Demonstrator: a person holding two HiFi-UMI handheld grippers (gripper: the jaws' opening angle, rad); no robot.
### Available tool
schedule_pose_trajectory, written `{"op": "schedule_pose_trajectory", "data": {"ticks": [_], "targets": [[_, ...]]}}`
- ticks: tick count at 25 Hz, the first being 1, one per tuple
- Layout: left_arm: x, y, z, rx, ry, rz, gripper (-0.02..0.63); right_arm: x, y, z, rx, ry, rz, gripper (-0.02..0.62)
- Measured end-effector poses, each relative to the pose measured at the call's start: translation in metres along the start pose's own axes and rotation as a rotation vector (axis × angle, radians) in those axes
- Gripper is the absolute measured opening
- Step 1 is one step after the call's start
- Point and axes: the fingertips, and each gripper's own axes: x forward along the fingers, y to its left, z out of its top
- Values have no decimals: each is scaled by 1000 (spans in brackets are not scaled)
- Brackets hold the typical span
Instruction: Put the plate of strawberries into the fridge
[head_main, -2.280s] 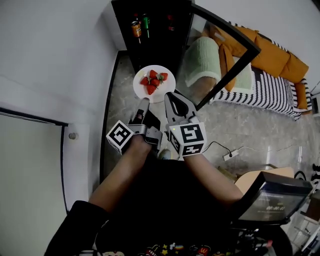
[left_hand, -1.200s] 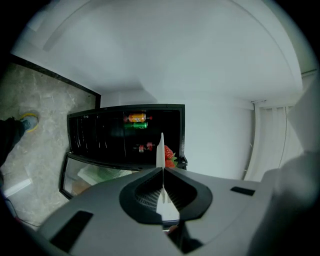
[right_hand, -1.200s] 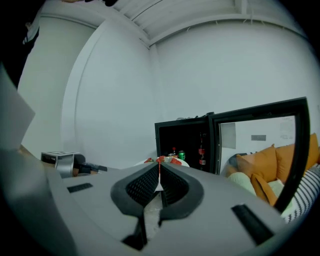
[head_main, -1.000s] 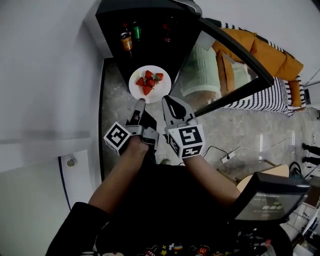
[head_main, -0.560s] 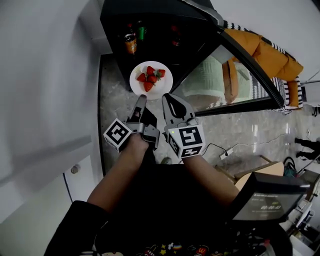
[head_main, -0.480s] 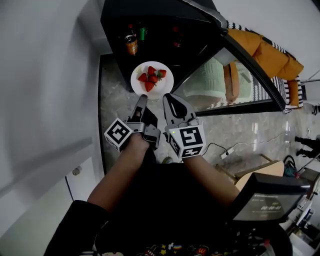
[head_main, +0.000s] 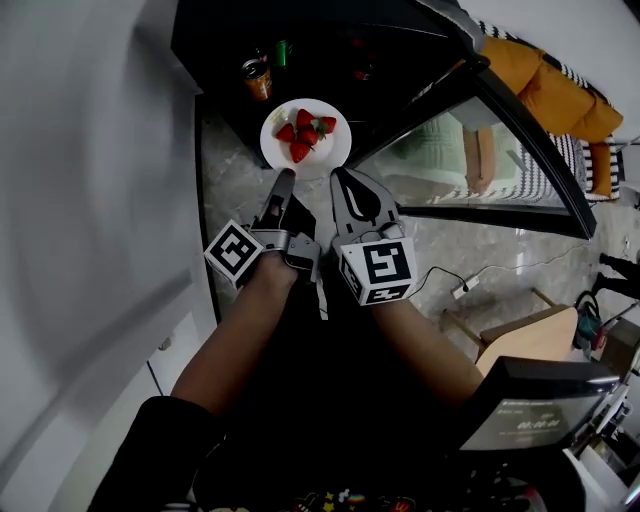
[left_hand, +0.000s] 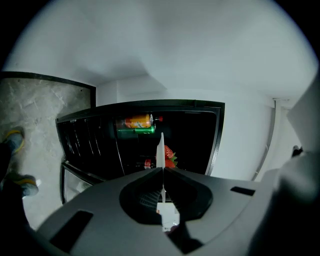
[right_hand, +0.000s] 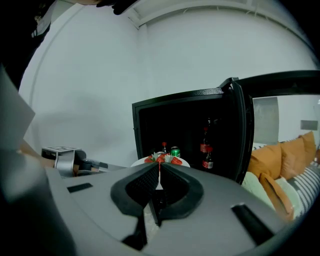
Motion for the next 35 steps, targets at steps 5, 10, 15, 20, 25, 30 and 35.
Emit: {"op": "schedule_pose_trajectory", "data": {"ticks": [5,10,15,20,25,30,35], "targets": [[1,5,1,11,-15,-22,11,8,-1,5,-7,-26,50,12],[9,20,-2,-5,-54,-25,11,18,-11,-4,-22,-24,77,12],[18,38,-1,-5,-74,-16,11,28,-16,-22,-10,-11,81,12],[42,70,1,-5,-84,3,11,40,-36,-48,1,6,65,12],[76,94,6,-3,-101,35,11,55,-61,-63,16,34,59,12],[106,110,18,-15,-118,56,11,83,-76,-69,21,53,65,12],[102,125,17,-23,-118,55,11,86,-70,-83,3,53,68,12]]}}
